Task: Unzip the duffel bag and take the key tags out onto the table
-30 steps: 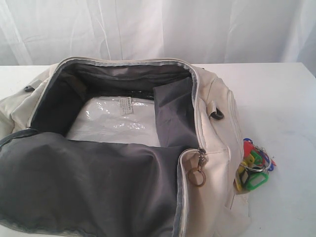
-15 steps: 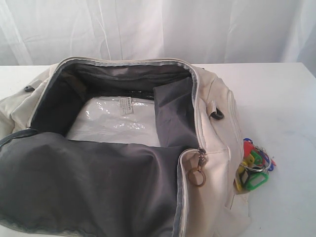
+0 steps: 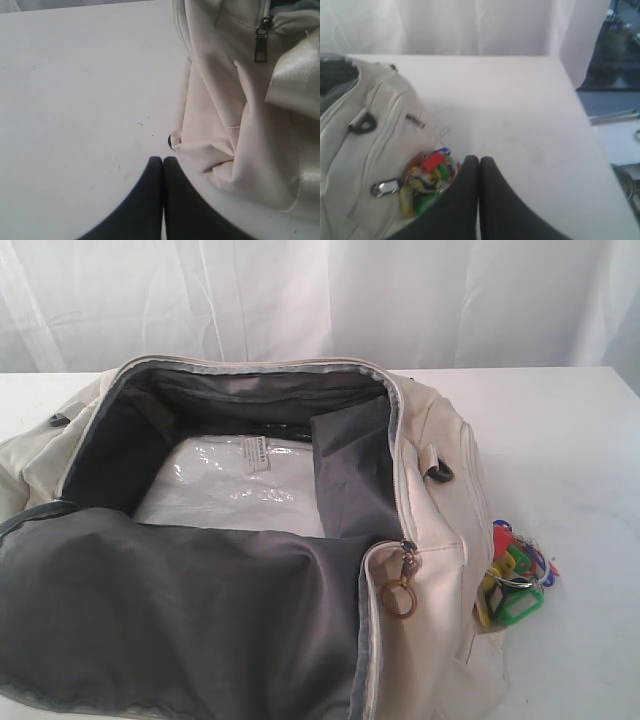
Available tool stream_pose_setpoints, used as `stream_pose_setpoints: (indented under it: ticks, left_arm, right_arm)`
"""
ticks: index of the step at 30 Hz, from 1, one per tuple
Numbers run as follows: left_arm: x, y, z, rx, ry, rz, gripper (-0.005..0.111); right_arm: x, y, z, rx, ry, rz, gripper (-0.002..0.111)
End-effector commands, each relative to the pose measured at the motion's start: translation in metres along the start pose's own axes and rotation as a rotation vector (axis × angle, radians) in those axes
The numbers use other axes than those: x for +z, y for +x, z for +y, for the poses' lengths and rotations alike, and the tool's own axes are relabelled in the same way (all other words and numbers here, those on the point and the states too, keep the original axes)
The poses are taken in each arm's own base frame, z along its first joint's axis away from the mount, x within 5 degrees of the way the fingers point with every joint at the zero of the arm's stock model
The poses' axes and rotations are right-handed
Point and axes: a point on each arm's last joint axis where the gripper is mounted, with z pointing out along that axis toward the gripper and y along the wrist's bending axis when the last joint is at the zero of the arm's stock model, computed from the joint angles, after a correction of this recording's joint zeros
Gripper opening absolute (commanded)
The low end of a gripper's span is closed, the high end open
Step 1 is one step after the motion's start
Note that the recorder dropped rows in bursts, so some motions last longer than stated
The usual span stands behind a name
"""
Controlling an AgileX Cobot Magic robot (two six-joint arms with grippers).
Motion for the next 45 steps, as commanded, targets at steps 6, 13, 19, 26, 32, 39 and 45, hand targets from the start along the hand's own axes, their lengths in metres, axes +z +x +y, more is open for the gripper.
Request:
stream_pose_setpoints:
  ticks: [6, 13, 19, 26, 32, 39, 45]
  left_arm:
    - [0.0, 0.001, 0.0, 0.002, -0.002, 0.004, 0.0]
    - [0.0, 0.001, 0.0, 0.002, -0.002, 0.004, 0.0]
    - [0.0, 0.001, 0.0, 0.002, -0.002, 0.004, 0.0]
    - [0.0, 0.001, 0.0, 0.002, -0.002, 0.004, 0.0]
    - [0.0, 0.001, 0.0, 0.0, -0.001, 0.004, 0.0]
    - [0.0, 0.001, 0.0, 0.0, -0.001, 0.004, 0.0]
    - [0.0, 0.001, 0.0, 0.0, -0.001, 0.004, 0.0]
  right_arm:
    - [0.046, 0.07, 0.016, 0.143, -0.112, 0.278, 0.0]
    - [0.055, 0.084, 0.017, 0.256, -0.188, 0.055, 0.0]
    - [0.074, 0.126, 0.015, 0.259, -0.217, -0.01, 0.0]
    - [0.085, 0.156, 0.014, 0.276, -0.272, -0.147, 0.0]
    - [0.081, 0.146, 0.015, 0.288, -0.313, -0.267, 0.0]
    - [0.081, 0.146, 0.014, 0.296, -0.291, -0.276, 0.0]
    - [0.082, 0.145, 0.007, 0.326, -0.179, -0.305, 0.0]
